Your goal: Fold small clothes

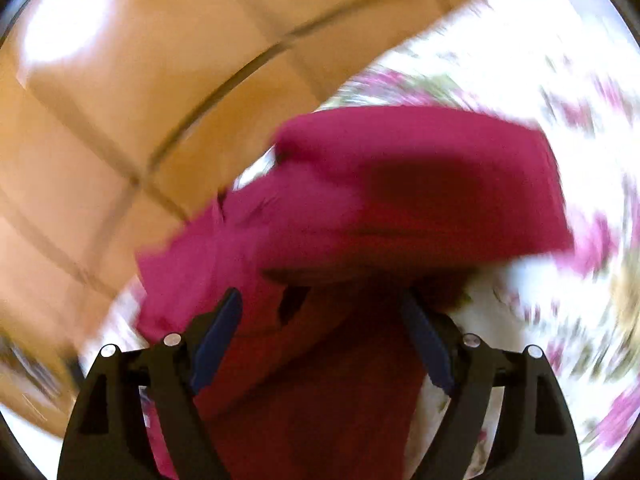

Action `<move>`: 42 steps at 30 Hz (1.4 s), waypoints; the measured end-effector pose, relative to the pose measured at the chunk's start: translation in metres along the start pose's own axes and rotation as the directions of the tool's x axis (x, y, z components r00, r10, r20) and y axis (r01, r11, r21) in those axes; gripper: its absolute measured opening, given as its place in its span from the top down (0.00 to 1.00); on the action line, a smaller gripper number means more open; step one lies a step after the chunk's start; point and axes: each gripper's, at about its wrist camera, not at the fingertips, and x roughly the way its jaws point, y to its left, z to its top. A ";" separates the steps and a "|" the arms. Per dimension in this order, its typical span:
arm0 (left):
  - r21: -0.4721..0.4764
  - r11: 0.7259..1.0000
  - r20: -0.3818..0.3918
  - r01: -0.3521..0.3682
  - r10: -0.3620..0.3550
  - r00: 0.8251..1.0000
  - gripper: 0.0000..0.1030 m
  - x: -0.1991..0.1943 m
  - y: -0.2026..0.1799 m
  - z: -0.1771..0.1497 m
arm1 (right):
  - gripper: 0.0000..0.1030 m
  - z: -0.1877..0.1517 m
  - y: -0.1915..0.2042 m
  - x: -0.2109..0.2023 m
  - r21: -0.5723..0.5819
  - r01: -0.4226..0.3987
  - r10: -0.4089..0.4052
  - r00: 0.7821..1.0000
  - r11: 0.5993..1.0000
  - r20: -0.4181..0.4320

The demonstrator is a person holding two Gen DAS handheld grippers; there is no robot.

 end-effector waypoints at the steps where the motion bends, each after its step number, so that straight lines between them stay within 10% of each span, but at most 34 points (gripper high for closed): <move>1: 0.000 1.000 0.000 0.000 0.000 1.000 0.04 0.000 0.000 0.000 | 0.20 0.003 -0.014 -0.004 0.093 -0.040 0.038 0.999 0.995 0.019; 7: 0.000 1.000 0.000 0.000 0.000 1.000 0.04 0.000 0.000 0.000 | 0.31 0.013 -0.085 -0.027 0.479 -0.198 0.116 0.974 0.855 0.195; 11: 0.001 1.000 -0.001 0.003 -0.003 1.000 0.04 0.000 0.000 0.000 | 0.80 0.029 -0.085 -0.036 0.425 -0.147 0.049 0.972 0.893 0.231; 17: -0.001 1.000 0.000 0.000 0.000 1.000 0.04 -0.001 0.000 0.000 | 0.91 0.035 0.024 -0.037 -0.073 -0.106 0.122 0.953 0.992 0.279; 20: -0.003 1.000 0.000 -0.001 0.001 1.000 0.04 -0.001 -0.001 0.000 | 0.91 0.003 0.093 -0.019 -0.396 -0.087 0.179 0.963 0.914 0.202; 22: -0.008 1.000 0.001 0.004 -0.004 1.000 0.04 -0.001 0.000 0.000 | 0.87 -0.025 0.123 0.007 -0.539 -0.133 0.204 0.976 0.832 0.074; 23: -0.009 1.000 0.002 0.006 -0.006 1.000 0.04 -0.001 0.000 0.000 | 0.70 -0.040 0.135 0.024 -0.583 -0.164 0.190 0.982 0.796 -0.017; 24: -0.010 1.000 0.002 0.007 -0.007 1.000 0.04 -0.001 0.000 0.000 | 0.31 -0.053 0.139 0.034 -0.603 -0.171 0.170 0.984 0.779 -0.060; 25: -0.012 1.000 0.002 0.008 -0.008 1.000 0.04 -0.002 0.001 0.000 | 0.19 -0.065 0.139 0.042 -0.615 -0.163 0.148 0.986 0.771 -0.076; 34: -0.203 0.957 0.089 0.209 -0.194 0.977 0.10 -0.033 0.028 0.007 | 0.17 -0.006 0.055 0.007 -0.280 0.158 -0.116 0.980 0.947 0.159; 39: -0.199 0.931 0.129 0.307 -0.286 0.950 0.16 -0.049 0.010 0.035 | 0.16 0.021 0.013 -0.015 -0.129 0.438 -0.406 0.888 0.890 0.216; 42: -0.185 0.933 0.092 0.308 -0.296 0.951 0.16 -0.033 -0.013 0.054 | 0.16 0.020 0.009 -0.007 -0.167 0.478 -0.446 0.873 0.862 0.197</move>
